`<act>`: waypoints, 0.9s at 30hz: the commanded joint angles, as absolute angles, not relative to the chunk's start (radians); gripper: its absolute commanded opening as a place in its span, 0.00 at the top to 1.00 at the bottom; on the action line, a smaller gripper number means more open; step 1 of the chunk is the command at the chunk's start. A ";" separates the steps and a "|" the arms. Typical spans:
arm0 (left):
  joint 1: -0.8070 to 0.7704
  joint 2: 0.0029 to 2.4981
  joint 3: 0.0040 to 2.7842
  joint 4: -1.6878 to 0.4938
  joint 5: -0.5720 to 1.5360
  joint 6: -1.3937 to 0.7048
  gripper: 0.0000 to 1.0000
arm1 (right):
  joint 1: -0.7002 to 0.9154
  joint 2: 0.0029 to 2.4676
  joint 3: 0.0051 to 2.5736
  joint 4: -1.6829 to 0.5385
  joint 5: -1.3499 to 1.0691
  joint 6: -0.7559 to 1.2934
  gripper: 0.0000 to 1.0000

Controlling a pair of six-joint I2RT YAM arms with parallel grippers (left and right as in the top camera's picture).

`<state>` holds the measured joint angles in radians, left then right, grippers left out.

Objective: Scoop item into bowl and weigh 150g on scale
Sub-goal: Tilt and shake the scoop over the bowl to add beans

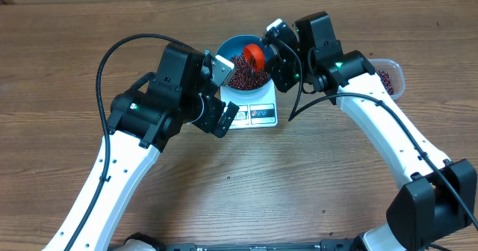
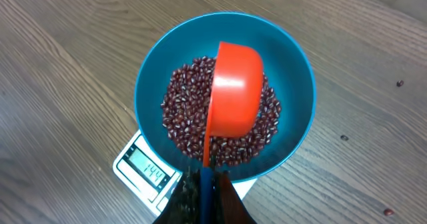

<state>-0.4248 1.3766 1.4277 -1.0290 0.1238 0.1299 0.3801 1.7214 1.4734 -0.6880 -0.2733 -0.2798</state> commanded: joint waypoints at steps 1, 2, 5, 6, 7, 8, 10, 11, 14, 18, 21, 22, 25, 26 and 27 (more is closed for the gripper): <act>-0.426 1.380 1.435 -1.028 0.123 0.120 0.01 | 0.388 1.694 1.488 -0.721 -0.328 -0.379 0.96; -0.426 1.380 1.435 -1.028 0.123 0.120 0.00 | 0.392 1.694 1.488 -0.728 -0.310 -0.392 0.96; -0.426 1.380 1.435 -1.028 0.123 0.120 0.01 | 0.392 1.694 1.488 -0.707 -0.270 -0.292 0.96; -0.426 1.380 1.435 -1.028 0.123 0.120 0.00 | 0.392 1.694 1.488 -0.706 -0.270 -0.292 0.96; -0.426 1.380 1.435 -1.028 0.123 0.120 0.00 | 0.392 1.694 1.488 -0.705 -0.270 -0.292 0.96; -0.426 1.380 1.435 -1.028 0.123 0.120 0.00 | 0.392 1.694 1.488 -0.705 -0.270 -0.292 0.96; -0.426 1.380 1.435 -1.028 0.123 0.120 0.00 | 0.392 1.694 1.488 -0.706 -0.270 -0.292 0.96; -0.426 1.380 1.435 -1.028 0.123 0.120 0.00 | 0.392 1.694 1.488 -0.705 -0.270 -0.291 0.97; -0.426 1.380 1.435 -1.028 0.123 0.120 0.00 | 0.392 1.694 1.488 -0.705 -0.270 -0.291 0.96; -0.426 1.380 1.435 -1.028 0.123 0.120 0.00 | 0.392 1.694 1.488 -0.706 -0.270 -0.275 0.96; -0.426 1.380 1.435 -1.028 0.123 0.120 0.00 | 0.392 1.694 1.488 -0.706 -0.270 -0.265 0.96; -0.426 1.380 1.435 -1.028 0.123 0.120 0.00 | 0.392 1.694 1.488 -0.706 -0.270 -0.265 0.96; -0.426 1.380 1.435 -1.028 0.123 0.120 0.00 | 0.392 1.694 1.488 -0.706 -0.270 -0.260 0.97; -0.426 1.380 1.435 -1.028 0.123 0.120 0.00 | 0.392 1.694 1.488 -0.701 -0.270 -0.250 0.96; -0.426 1.380 1.435 -1.028 0.123 0.120 0.00 | 0.392 1.694 1.488 -0.693 -0.270 -0.225 0.96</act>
